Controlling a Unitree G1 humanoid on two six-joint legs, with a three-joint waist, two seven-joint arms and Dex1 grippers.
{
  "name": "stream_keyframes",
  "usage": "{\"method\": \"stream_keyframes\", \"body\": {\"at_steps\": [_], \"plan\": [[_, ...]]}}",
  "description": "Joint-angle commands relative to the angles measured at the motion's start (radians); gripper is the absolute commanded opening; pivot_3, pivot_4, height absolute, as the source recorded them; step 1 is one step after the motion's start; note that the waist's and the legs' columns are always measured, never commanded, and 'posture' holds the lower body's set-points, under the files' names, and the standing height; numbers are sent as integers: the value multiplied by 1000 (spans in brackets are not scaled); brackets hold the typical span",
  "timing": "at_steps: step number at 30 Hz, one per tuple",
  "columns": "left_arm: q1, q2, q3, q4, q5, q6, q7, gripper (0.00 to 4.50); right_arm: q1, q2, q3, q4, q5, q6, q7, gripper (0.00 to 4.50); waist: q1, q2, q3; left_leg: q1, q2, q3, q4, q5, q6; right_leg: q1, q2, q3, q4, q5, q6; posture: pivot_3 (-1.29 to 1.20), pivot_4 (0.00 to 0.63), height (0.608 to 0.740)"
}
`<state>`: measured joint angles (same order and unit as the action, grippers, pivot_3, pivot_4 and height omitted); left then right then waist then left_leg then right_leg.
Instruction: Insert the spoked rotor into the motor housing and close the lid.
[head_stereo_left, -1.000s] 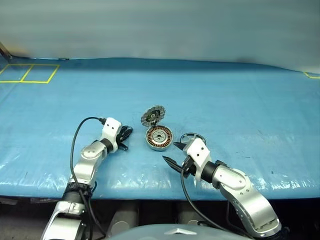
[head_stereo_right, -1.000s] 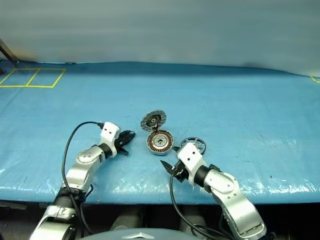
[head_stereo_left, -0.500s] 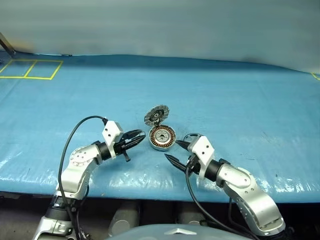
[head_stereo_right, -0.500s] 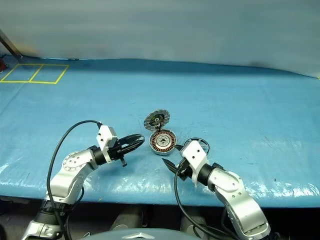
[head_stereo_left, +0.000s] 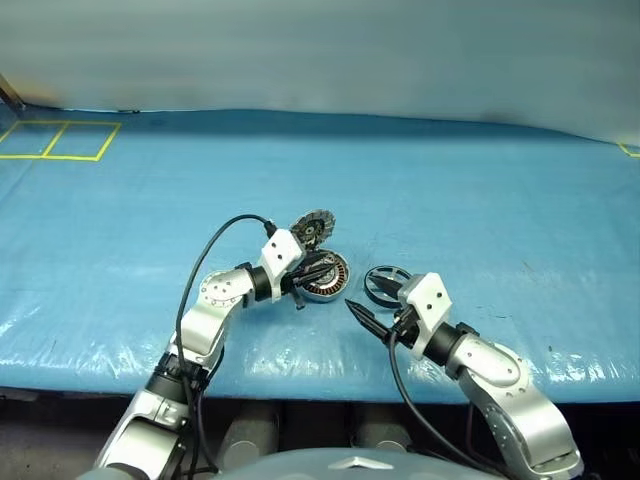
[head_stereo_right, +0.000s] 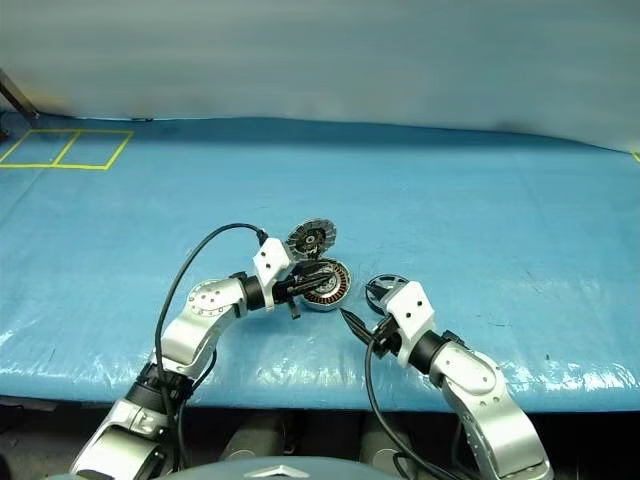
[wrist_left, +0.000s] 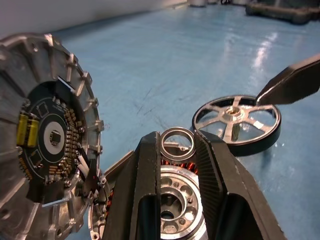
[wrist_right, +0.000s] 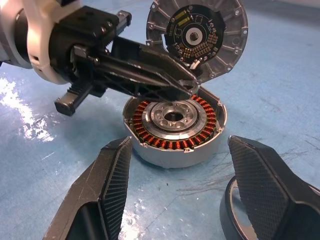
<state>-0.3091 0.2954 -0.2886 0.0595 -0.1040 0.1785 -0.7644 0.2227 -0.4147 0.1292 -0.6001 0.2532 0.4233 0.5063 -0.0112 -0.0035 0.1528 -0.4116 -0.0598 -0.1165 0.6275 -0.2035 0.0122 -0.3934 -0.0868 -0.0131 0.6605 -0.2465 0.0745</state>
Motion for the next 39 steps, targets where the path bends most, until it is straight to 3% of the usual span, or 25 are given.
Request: {"method": "stream_keyframes", "body": {"at_steps": [1, 39], "plan": [[-14, 23, -6, -18, 16, 26, -12, 638, 10, 10, -4, -30, -4, -18, -20, 3255, 0, 0, 0, 0, 0, 0, 0, 0, 0, 0, 0, 0, 0, 0, 0, 0, 150, 740], [21, 15, -20, 42, 25, 46, -16, 638, 19, -6, 27, -19, -30, -12, -28, 3255, 2, 0, 0, 1, 0, 0, 1, 0, 0, 1, -1, 0, 0, 0, 0, 0, 150, 740]]}}
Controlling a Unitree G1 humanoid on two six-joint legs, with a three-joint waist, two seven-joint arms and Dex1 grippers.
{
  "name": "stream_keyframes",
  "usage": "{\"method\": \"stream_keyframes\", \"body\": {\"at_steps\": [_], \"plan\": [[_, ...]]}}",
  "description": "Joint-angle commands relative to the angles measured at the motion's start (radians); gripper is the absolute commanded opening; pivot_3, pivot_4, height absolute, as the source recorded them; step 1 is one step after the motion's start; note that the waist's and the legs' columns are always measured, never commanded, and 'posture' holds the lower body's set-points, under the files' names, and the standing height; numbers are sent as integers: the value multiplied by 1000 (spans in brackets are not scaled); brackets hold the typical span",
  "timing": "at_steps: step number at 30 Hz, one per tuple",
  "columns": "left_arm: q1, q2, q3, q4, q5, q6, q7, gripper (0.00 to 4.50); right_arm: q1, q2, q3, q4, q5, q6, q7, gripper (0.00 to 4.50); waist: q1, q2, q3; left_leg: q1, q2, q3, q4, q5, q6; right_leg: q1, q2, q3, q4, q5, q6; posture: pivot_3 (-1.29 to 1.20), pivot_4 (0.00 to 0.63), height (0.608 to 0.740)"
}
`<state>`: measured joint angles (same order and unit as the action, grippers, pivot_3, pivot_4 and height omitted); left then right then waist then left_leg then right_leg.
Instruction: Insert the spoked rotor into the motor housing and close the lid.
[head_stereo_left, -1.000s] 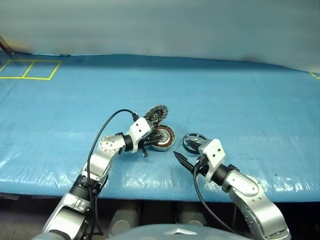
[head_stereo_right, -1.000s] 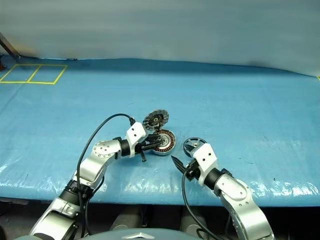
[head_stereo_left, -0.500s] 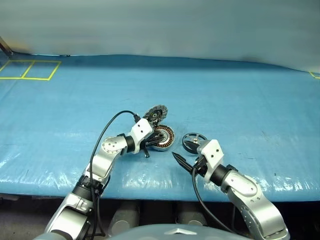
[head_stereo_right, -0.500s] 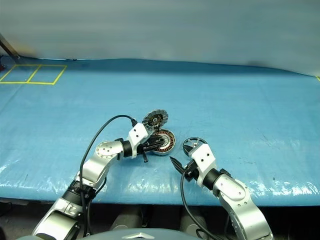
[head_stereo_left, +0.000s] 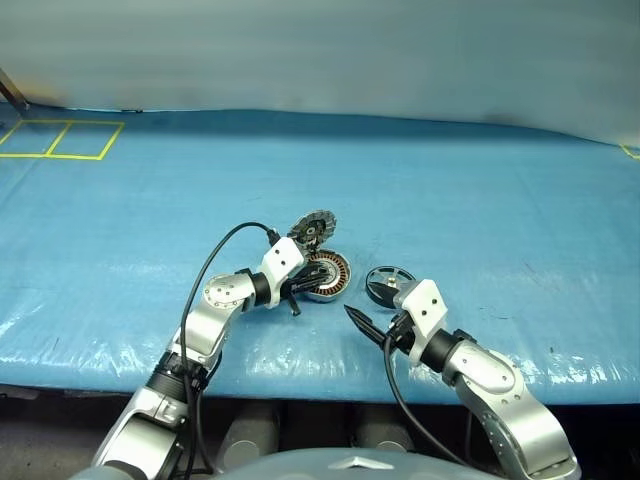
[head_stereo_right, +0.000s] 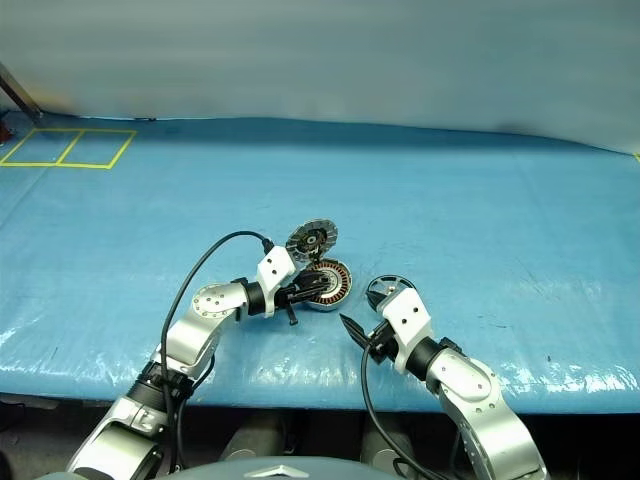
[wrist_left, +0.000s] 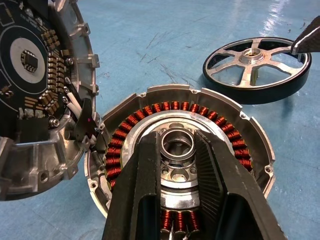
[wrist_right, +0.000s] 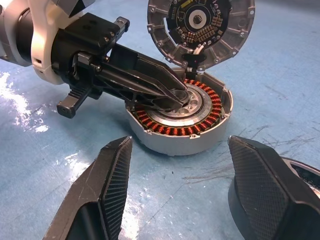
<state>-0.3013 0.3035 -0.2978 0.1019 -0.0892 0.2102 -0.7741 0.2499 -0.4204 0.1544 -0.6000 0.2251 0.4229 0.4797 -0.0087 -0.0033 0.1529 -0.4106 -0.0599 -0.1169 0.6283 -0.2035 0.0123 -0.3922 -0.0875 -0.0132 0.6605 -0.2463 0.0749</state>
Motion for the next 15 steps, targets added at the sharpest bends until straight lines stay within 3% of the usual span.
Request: {"method": "stream_keyframes", "body": {"at_steps": [1, 15], "plan": [[13, 6, -12, 1, 13, 14, -3, 638, -9, 1, 3, -18, -3, -11, -1, 3255, 0, 0, 0, 0, 0, 0, 0, 0, 0, 0, 0, 0, 0, 0, 0, 0, 150, 740], [4, 4, -13, 19, 34, 5, 27, 638, 13, 25, -5, 24, 4, -56, -3, 3255, 0, 0, 0, 1, 0, 0, 0, 0, 0, 1, 0, 0, 0, 0, 0, 0, 150, 740]]}}
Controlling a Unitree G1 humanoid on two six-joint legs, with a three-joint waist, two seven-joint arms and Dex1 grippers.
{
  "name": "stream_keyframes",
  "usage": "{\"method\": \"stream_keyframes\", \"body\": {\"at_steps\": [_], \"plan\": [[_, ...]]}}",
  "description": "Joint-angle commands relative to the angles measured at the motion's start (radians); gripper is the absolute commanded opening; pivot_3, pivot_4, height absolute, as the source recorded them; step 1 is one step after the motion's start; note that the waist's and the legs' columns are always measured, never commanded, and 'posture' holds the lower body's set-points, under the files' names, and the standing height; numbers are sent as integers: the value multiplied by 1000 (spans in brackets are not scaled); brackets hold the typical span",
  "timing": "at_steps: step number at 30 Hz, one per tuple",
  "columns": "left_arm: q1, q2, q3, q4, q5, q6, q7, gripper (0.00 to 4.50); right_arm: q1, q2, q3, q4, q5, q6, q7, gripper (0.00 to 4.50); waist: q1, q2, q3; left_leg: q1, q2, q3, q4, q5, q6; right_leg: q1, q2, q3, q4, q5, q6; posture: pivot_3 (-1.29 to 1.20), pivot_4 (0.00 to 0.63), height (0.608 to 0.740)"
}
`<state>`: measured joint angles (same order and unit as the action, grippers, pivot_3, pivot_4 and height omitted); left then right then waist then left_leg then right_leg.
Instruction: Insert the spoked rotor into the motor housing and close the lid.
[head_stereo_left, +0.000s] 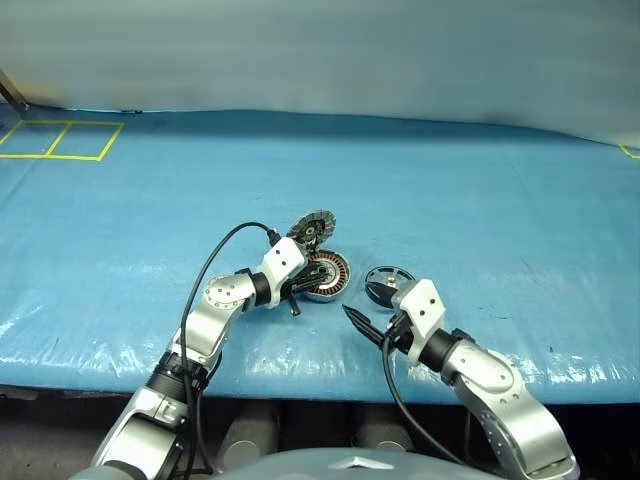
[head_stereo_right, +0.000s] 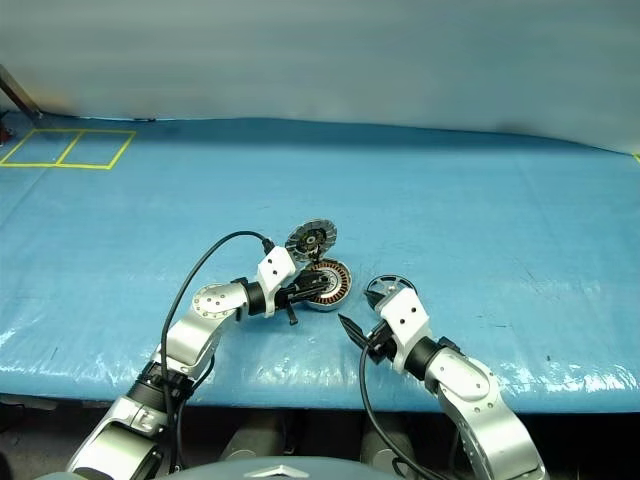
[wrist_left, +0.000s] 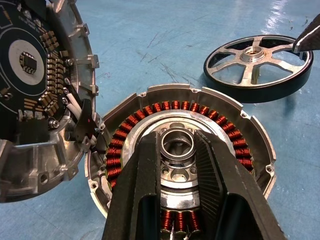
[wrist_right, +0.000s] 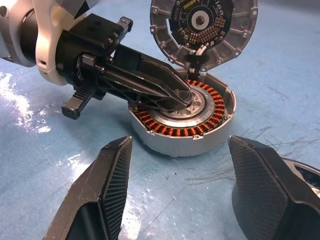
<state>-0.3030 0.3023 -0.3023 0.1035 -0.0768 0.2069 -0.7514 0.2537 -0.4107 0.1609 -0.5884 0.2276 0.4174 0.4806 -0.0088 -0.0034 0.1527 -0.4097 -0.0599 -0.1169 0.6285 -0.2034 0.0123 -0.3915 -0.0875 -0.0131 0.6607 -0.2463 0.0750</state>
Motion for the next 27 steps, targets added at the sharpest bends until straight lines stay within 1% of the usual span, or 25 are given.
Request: {"method": "stream_keyframes", "body": {"at_steps": [1, 7, 12, 19, 23, 27], "plan": [[6, 5, -10, 17, 20, 9, 3, 638, 15, 24, -12, 22, 1, -64, -8, 3255, 0, 0, 0, 0, 0, 0, 0, 0, 0, 0, 0, 0, 0, 0, 0, 0, 150, 740], [14, 8, -14, 9, 16, 11, -9, 638, 45, 54, 9, 118, -50, -167, -22, 3255, 0, 0, 0, 0, 0, 0, 0, 0, 0, 0, 0, 0, 0, 0, 0, 0, 150, 740], [17, 11, -15, 9, 18, 5, -13, 638, 45, 54, 40, 178, -108, -195, -34, 3255, 0, 1, -1, 1, 0, 0, 0, 0, 0, 0, 0, 0, 0, 0, 0, 0, 150, 740], [20, 12, -9, 7, 12, 7, -14, 638, 40, 64, 70, 168, -146, -224, -33, 3255, 0, 1, -1, 1, 0, 0, 0, 0, 0, 0, 0, 0, 0, 0, 0, 0, 150, 740], [25, 9, -5, 4, 8, 8, -13, 638, 33, 97, 75, 146, -166, -263, -66, 3255, 0, 1, -1, 2, 0, 0, 0, 0, 0, -1, 0, 0, 0, 0, 0, 0, 150, 740], [30, 7, -4, 1, 6, 6, -10, 638, 34, 96, 80, 147, -167, -263, -56, 3255, 0, 1, -1, 3, 0, 0, 0, 0, 0, -1, 0, 0, 0, 0, 0, 0, 150, 740]]}}
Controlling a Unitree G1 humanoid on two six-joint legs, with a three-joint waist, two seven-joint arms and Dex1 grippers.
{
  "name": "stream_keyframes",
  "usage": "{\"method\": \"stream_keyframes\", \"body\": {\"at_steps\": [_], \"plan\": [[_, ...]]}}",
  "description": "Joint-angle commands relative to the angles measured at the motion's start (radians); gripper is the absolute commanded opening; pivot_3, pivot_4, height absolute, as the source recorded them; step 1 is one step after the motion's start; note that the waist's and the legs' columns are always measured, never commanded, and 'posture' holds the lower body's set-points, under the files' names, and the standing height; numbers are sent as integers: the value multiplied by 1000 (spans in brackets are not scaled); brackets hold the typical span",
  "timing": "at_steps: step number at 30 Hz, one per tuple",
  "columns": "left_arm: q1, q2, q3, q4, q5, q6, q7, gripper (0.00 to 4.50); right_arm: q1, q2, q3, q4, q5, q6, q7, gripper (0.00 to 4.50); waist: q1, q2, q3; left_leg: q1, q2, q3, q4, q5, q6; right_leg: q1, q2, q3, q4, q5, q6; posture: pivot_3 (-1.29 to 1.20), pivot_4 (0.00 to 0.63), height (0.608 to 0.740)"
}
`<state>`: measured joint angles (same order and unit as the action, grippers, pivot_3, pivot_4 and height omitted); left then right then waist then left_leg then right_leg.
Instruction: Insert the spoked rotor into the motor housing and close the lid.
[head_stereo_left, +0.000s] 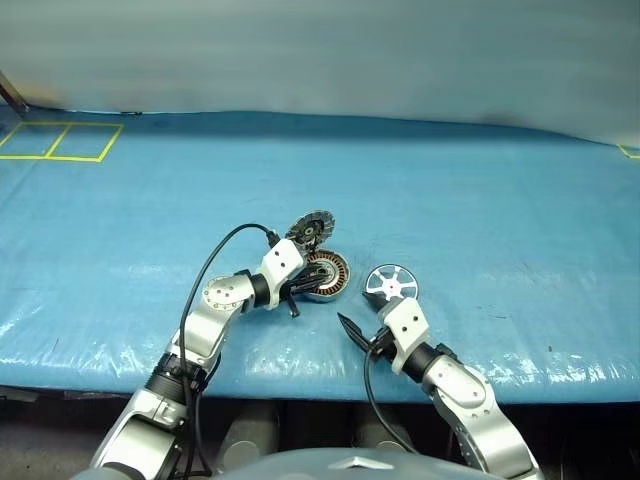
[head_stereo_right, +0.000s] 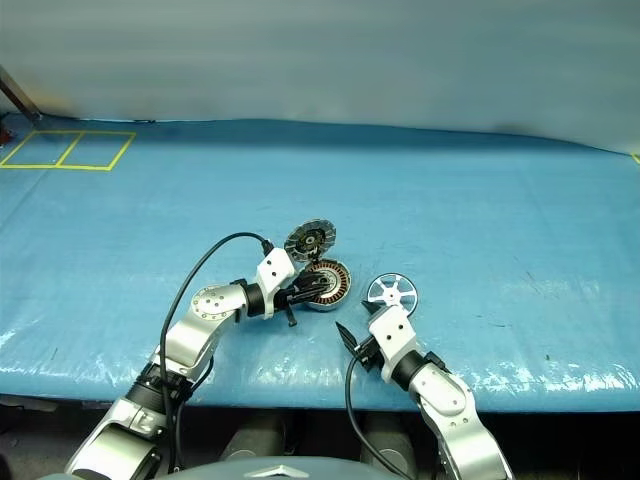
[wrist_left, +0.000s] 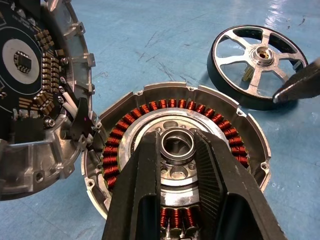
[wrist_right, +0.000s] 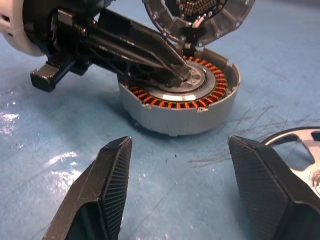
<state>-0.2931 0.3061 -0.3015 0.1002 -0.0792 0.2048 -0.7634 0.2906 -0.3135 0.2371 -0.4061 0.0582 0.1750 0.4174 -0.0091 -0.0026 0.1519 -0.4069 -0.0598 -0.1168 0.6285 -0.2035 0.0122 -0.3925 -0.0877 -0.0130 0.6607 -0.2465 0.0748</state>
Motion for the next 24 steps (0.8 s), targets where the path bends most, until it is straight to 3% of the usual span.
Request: {"method": "stream_keyframes", "body": {"at_steps": [1, 14, 24], "plan": [[21, 2, -4, 4, 7, 7, 2, 638, -2, -3, 5, -34, 3, -19, 9, 3255, 0, 0, 0, 0, 0, 0, 0, 0, 0, 0, 0, 0, 0, 0, 0, 0, 150, 740], [18, -9, 15, 29, 14, 3, 55, 638, 18, -23, 9, 28, 14, -45, 42, 3255, 0, 0, 0, 1, 0, 0, 0, 0, 0, 1, 0, 0, 0, 0, 0, 0, 150, 740], [26, -5, -1, 5, -8, 24, 3, 638, 20, -27, 4, 64, 14, -81, 48, 3255, 0, 0, 0, 1, 0, 0, 0, 0, 0, 0, 0, 0, 0, 0, 0, 0, 150, 740]]}}
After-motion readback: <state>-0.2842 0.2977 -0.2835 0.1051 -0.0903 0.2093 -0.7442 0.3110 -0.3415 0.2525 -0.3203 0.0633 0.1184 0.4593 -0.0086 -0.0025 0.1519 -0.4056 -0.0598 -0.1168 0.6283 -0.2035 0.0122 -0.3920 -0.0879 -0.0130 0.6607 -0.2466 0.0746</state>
